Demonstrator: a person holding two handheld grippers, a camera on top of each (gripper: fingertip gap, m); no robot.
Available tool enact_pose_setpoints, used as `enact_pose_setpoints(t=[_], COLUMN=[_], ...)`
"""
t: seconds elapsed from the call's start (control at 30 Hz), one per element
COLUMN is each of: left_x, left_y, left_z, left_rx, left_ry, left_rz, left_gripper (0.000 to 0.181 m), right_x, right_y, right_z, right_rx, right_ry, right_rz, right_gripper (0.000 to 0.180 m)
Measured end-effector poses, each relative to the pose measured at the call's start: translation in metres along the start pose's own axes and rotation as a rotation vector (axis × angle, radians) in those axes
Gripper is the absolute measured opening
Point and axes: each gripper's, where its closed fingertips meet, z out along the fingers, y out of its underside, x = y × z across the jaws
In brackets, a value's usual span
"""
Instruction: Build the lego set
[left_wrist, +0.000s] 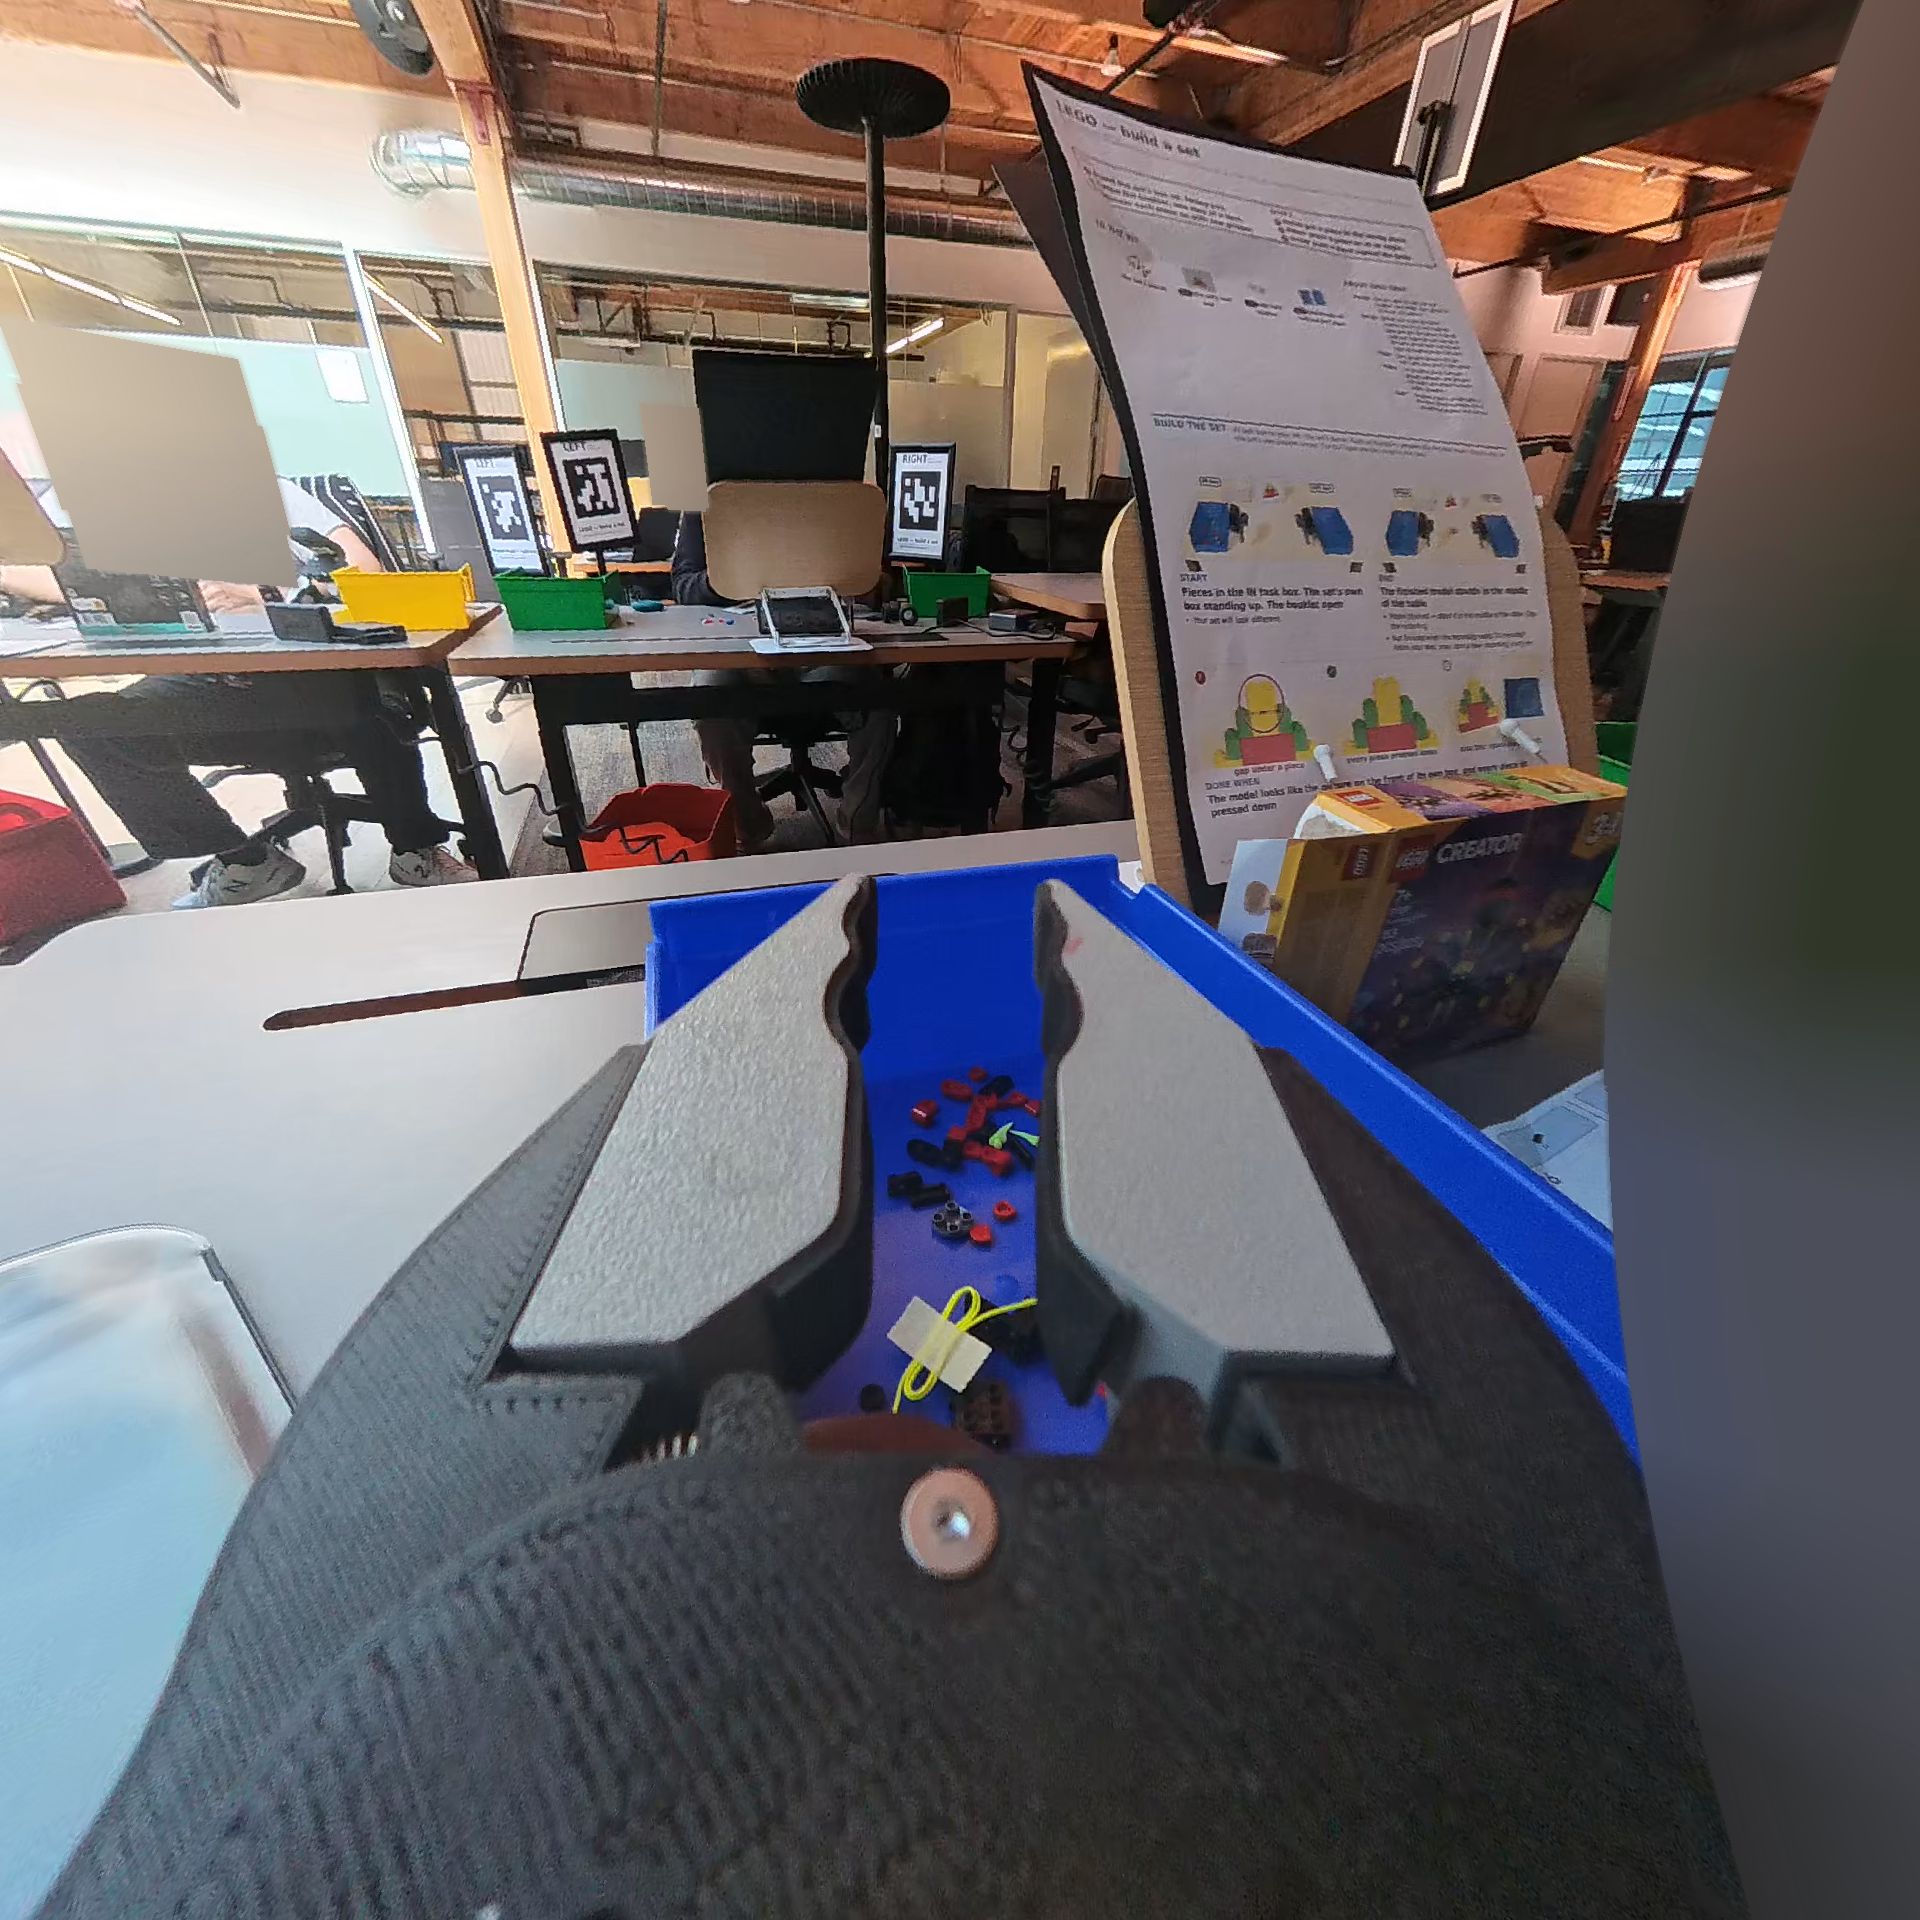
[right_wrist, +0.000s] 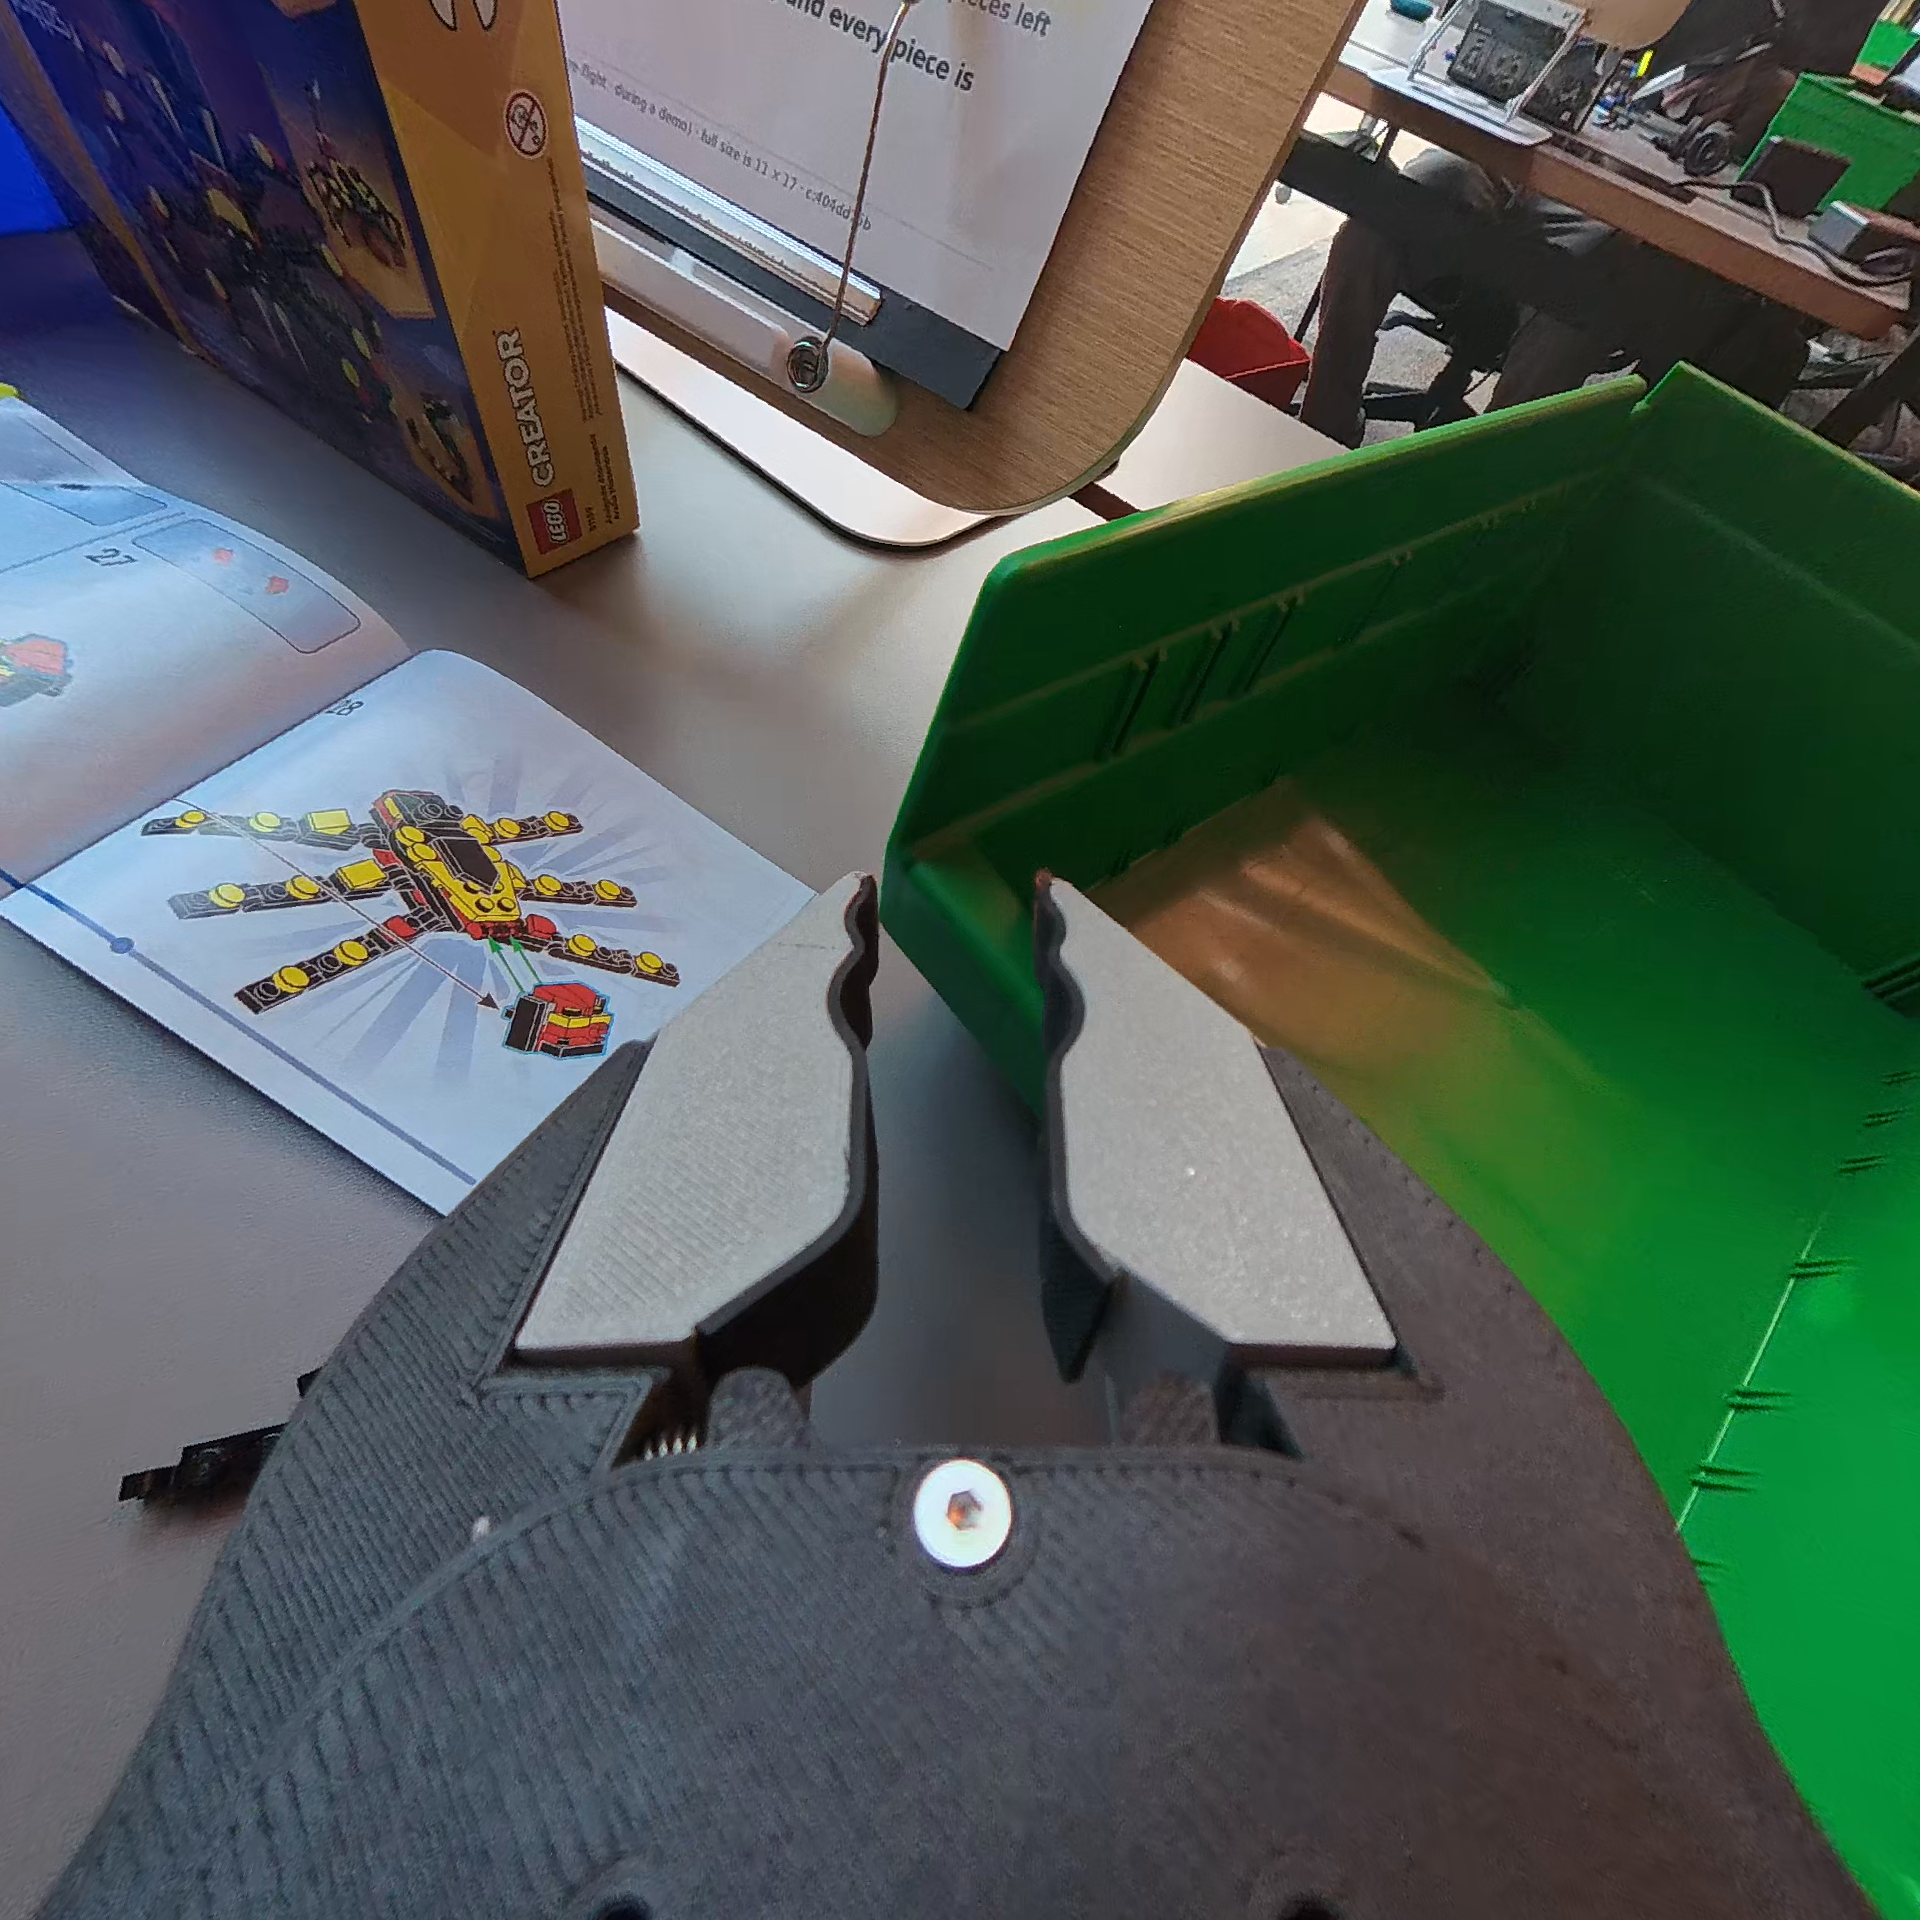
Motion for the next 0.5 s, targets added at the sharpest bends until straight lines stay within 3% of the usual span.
enact_pose_setpoints(t=[0.5], left_x=[0.0015], left_y=[0.0028], left_z=[0.0023], left_rx=[-0.007], left_ry=[0.002], left_rz=[0.008], left_gripper=[0.027], right_x=[-0.0006], right_y=[0.0000], right_z=[0.0001], right_rx=[0.001], right_ry=[-0.004], right_rz=[-0.002], right_gripper=[0.028])
